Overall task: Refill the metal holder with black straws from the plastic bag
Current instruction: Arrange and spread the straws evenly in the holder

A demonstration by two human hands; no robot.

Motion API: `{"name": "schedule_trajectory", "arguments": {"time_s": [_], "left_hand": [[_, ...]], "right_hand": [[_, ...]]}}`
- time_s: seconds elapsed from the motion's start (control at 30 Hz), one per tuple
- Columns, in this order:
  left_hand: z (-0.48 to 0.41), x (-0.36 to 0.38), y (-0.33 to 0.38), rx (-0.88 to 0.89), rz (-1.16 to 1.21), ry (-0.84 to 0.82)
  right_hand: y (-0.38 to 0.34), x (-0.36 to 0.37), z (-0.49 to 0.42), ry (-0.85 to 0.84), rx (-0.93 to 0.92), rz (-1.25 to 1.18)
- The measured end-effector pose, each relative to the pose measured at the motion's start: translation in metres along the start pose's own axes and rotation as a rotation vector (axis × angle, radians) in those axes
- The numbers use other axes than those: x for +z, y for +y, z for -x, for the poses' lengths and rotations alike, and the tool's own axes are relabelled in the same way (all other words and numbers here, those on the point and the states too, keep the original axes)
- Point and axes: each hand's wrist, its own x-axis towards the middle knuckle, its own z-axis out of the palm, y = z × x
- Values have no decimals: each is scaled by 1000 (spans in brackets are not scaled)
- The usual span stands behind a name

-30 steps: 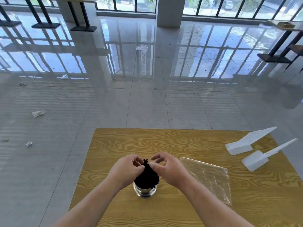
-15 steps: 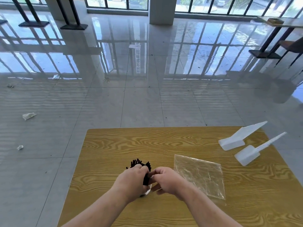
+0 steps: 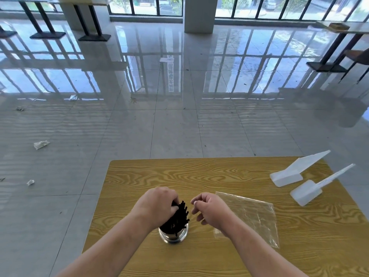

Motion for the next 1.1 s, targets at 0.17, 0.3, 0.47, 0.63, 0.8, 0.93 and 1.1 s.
{"name": "schedule_trajectory", "arguments": {"time_s": [0.17,0.3,0.47,0.63,0.8,0.93,1.1], "left_hand": [[-2,-41,2,-49,68,36],[-3,-71,1,-60,115,92],[0,-106,-2,-74,246,160],[3,-135,-7,-63,477,386],[0,-131,-12,-98,1132,485],[-4,-95,-18,-248,1428,348],[0,-40,-28,-461,1725,110]], "right_hand": [[-9,-2,-4,25,-23,-5],[-15,-4,-8,32,-27,-8],[-20,-5,-8,26,-32,-20],[-23,-4,-6,32,-22,-4],[-31,-2,3,-125,-69,-33],[-48,4,12,-391,-113,-349],[-69,-1,15,-329,-106,-886]]}}
